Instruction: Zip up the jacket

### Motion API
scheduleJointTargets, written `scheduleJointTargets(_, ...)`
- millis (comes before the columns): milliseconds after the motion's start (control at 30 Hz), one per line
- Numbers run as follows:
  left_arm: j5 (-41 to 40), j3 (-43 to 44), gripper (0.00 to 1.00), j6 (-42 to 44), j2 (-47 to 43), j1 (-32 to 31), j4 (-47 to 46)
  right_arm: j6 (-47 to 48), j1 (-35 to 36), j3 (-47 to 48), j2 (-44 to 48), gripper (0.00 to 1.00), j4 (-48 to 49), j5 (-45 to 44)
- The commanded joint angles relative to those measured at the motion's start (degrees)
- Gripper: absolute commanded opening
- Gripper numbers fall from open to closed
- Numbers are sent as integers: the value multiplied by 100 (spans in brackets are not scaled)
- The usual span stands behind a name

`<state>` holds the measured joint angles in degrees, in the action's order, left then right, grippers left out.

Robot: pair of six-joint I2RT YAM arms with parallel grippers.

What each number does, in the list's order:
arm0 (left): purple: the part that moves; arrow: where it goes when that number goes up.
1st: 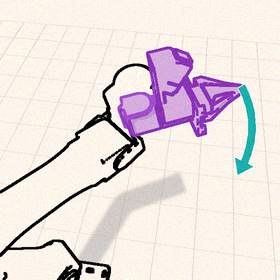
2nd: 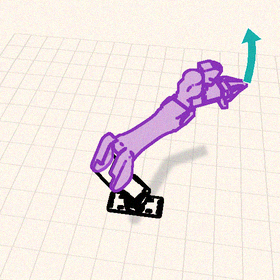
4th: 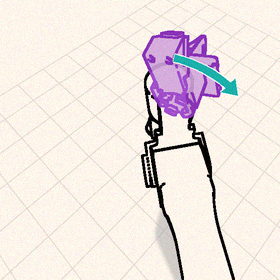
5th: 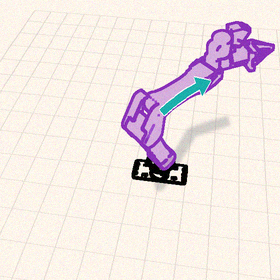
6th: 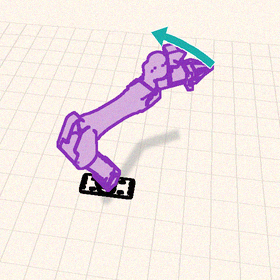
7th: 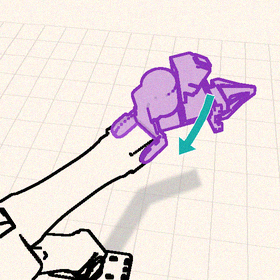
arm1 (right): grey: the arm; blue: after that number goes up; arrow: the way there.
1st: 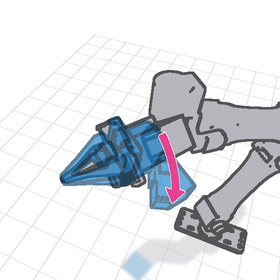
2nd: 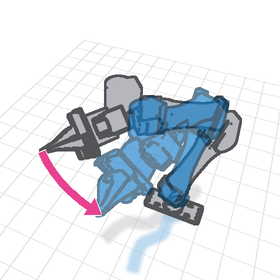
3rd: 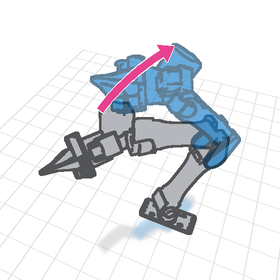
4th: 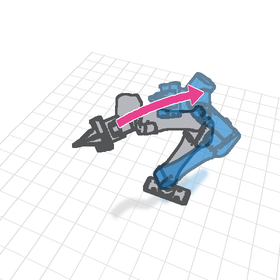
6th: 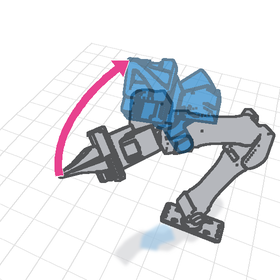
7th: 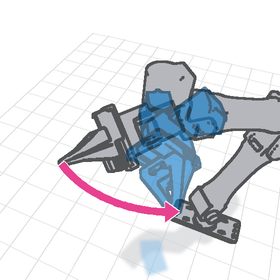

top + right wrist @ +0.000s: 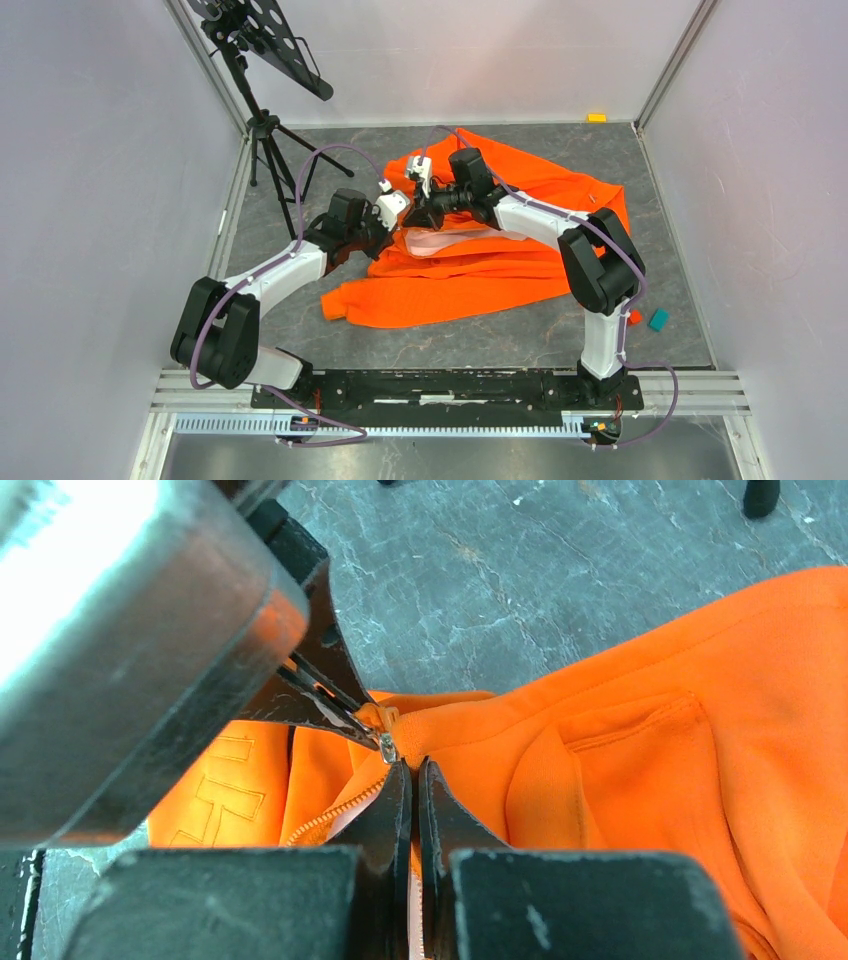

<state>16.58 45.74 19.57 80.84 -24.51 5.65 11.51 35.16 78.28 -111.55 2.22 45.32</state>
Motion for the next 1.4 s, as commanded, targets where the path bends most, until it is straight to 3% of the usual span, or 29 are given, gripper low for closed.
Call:
scheduleJointTargets(0, 254, 124, 2, 292, -178, -18, -77, -86, 135, 81, 10, 0, 456, 712)
scheduleJointTargets(333, 598, 151, 2, 604, -431, -1, 277, 1090, 279, 441, -201, 0, -671, 1129)
scheduleJointTargets(500, 947, 102, 2, 538, -453, -1, 247, 137, 278, 89, -125, 0, 500, 1046)
scheduleJointTargets(700, 976, 160, 2, 554, -308, -1, 269, -1102, 263, -548, 23, 0, 2414, 1634)
scheduleJointTargets(933, 640, 48, 3, 390, -406, 6, 67, -1596, 216, -723, -65, 0, 3041, 1688)
scheduleJointTargets(1067, 391, -55, 15, 41, -541, 69, 23, -2168, 26, -999, -21, 0, 3732, 1603)
scheduleJointTargets(1167, 443, -40, 35, -210, -634, 225, 202, -2369, -69, -1076, -41, 0, 3994, 1603)
scheduleJointTargets(1367, 1316, 119, 56, -1153, -935, 876, 467, -2468, -112, -1113, -55, 0, 4099, 1543)
